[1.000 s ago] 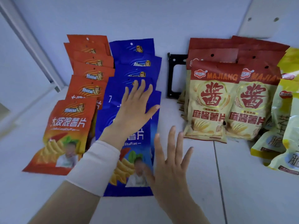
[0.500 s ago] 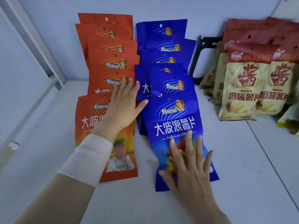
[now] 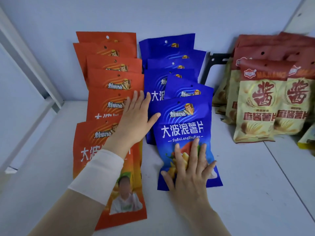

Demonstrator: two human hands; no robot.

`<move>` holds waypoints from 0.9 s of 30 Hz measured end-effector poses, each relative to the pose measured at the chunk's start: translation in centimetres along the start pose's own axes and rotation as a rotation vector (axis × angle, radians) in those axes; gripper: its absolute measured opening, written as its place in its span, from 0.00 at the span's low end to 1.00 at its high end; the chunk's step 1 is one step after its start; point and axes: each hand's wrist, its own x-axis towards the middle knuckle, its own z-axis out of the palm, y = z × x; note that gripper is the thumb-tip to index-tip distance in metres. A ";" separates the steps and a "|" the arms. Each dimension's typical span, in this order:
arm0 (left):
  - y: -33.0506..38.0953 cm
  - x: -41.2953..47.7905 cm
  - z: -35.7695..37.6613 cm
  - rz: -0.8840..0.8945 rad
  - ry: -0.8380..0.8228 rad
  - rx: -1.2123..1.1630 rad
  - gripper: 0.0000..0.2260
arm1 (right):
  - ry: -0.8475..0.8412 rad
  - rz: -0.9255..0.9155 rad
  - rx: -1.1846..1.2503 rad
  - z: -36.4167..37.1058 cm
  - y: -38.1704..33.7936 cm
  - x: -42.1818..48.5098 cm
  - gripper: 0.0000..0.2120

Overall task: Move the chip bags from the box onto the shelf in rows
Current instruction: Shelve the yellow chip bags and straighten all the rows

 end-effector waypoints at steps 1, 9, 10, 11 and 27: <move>0.2 0.5 0.1 -0.017 -0.001 -0.082 0.32 | 0.005 0.008 0.000 0.3 0.1 0.7 0.33; 2.2 6.1 0.5 -0.222 0.147 -0.863 0.36 | 0.067 -0.018 0.093 2.0 1.4 2.6 0.31; 2.1 6.8 0.7 -0.260 0.169 -0.937 0.38 | 0.092 -0.025 0.111 2.1 1.6 2.7 0.31; 2.0 7.4 0.9 -0.302 0.190 -1.006 0.38 | 0.116 -0.030 0.129 2.2 1.9 2.9 0.30; 1.0 10.1 4.7 -0.554 0.022 -1.450 0.45 | 0.121 -0.042 0.218 1.5 3.7 6.1 0.39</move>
